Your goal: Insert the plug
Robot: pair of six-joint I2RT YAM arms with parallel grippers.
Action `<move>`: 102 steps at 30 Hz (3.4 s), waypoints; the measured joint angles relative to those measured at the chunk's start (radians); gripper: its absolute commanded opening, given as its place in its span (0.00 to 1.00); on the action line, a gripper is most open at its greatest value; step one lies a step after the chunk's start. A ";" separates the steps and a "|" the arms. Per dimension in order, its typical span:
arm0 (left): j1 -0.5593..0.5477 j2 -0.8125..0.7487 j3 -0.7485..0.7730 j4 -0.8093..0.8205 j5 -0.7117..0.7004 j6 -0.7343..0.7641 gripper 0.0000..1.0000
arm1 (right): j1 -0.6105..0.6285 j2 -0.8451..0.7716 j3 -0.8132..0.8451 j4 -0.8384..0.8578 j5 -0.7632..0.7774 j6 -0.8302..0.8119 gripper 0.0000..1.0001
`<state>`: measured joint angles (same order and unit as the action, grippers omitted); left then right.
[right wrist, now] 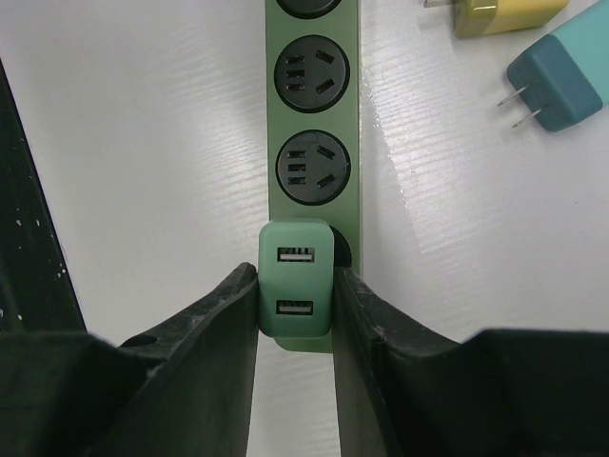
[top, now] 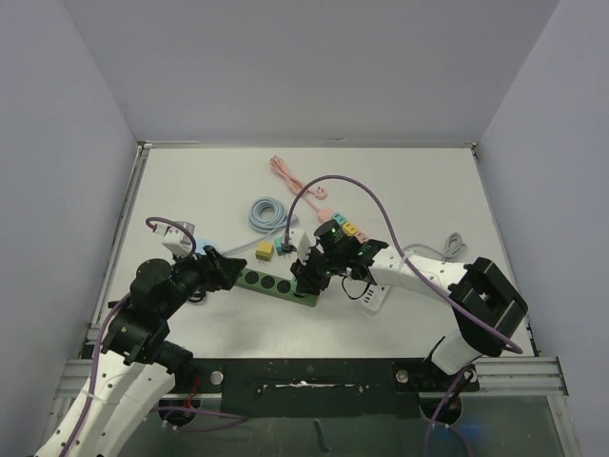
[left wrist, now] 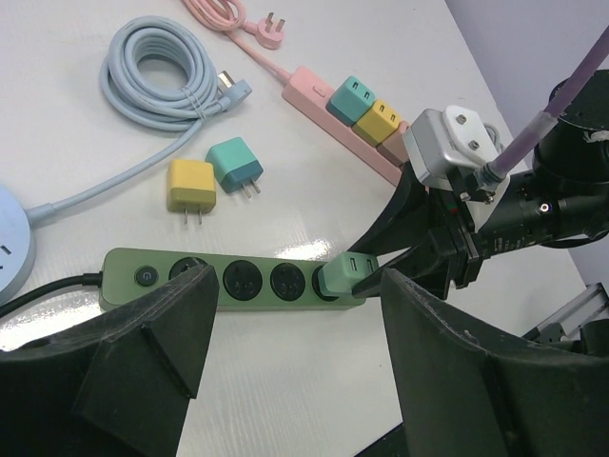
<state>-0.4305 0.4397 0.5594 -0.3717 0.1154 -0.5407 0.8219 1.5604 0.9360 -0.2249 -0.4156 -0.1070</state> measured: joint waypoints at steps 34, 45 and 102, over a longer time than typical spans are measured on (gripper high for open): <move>0.000 0.040 0.000 -0.008 -0.023 0.000 0.68 | 0.028 0.028 0.012 -0.051 0.041 -0.177 0.00; 0.000 0.040 0.000 -0.014 -0.056 0.000 0.68 | 0.032 0.100 0.107 -0.159 0.068 -0.135 0.00; 0.000 0.048 0.000 -0.036 -0.085 0.000 0.68 | -0.078 0.080 0.194 -0.407 0.121 -0.217 0.36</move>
<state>-0.4301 0.4873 0.5594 -0.4080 0.0303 -0.5407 0.7441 1.6409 1.1297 -0.6319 -0.2947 -0.3241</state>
